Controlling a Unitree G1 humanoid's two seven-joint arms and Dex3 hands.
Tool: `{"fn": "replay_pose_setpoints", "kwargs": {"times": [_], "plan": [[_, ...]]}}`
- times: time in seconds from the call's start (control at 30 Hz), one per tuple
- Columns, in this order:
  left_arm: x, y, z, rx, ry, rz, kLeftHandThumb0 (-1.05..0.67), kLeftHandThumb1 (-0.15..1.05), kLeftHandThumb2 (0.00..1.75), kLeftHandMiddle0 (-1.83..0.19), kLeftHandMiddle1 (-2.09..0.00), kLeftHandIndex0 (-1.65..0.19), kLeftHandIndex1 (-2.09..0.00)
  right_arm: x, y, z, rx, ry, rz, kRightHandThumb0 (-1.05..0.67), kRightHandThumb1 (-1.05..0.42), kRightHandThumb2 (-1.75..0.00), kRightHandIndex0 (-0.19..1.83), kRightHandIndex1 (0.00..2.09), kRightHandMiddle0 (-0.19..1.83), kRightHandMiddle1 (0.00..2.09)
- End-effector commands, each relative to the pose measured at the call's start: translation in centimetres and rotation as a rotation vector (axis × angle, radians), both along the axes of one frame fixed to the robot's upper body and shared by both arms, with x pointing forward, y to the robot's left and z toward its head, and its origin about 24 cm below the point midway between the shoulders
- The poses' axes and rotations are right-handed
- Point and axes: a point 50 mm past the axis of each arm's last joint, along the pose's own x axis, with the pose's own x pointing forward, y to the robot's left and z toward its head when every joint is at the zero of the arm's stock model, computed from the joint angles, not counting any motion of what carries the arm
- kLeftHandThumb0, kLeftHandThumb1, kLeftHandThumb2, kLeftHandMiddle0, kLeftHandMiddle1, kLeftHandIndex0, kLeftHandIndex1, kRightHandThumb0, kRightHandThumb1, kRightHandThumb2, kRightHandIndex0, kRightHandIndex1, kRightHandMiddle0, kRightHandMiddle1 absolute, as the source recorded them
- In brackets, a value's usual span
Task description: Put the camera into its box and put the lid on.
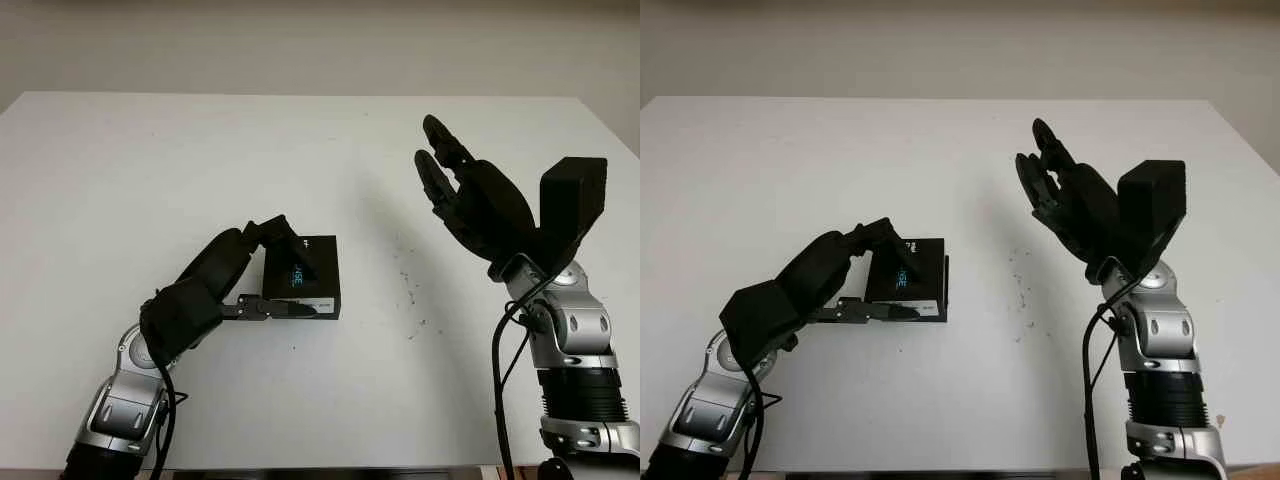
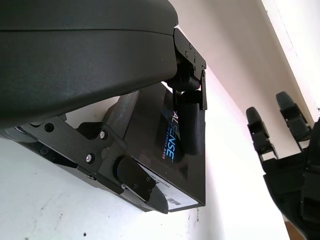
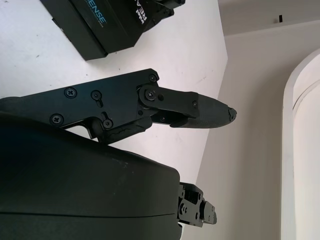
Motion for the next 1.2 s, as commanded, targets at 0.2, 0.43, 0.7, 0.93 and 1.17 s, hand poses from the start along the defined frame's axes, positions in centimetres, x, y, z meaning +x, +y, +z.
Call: {"fn": "replay_pose_setpoints", "kwargs": {"times": [0.2,0.43,0.7,0.93,1.17], "plan": [[0.7,-0.5,0.6,-0.016,-0.014,-0.025,-0.12,0.91,0.05,-0.34,-1.47,-0.35,-1.53,-0.4,0.3,0.1,-0.004,-0.005,0.0,-0.64,-1.05,-0.51,-0.16,0.06,-0.17,0.06],[1.0,-0.6,0.6,0.003,-0.012,-0.036,-0.12,0.91,0.05,-0.37,-1.5,-0.37,-1.55,-0.4,0.3,0.1,-0.004,-0.007,0.0,-0.63,-1.05,-0.52,-0.16,0.06,-0.17,0.05],[1.2,-0.3,0.6,0.043,0.02,-0.032,-0.14,0.9,0.05,-0.39,-1.5,-0.38,-1.53,-0.4,0.3,0.2,0.002,-0.007,-0.002,-0.63,-1.05,-0.51,-0.16,0.06,-0.17,0.05],[0.8,0.1,0.8,0.382,0.052,-0.028,-0.55,1.0,0.06,-0.14,-0.5,-0.11,-0.73,-0.3,0.3,0.4,0.001,-0.009,-0.002,-0.64,-1.05,-0.51,-0.16,0.06,-0.17,0.05],[0.1,0.1,1.0,0.639,0.06,-0.027,-0.82,1.05,0.42,0.19,0.0,0.11,-0.04,-0.2,0.3,0.5,0.002,-0.018,0.009,-0.63,-1.05,-0.53,-0.17,0.05,-0.17,0.05]]}}
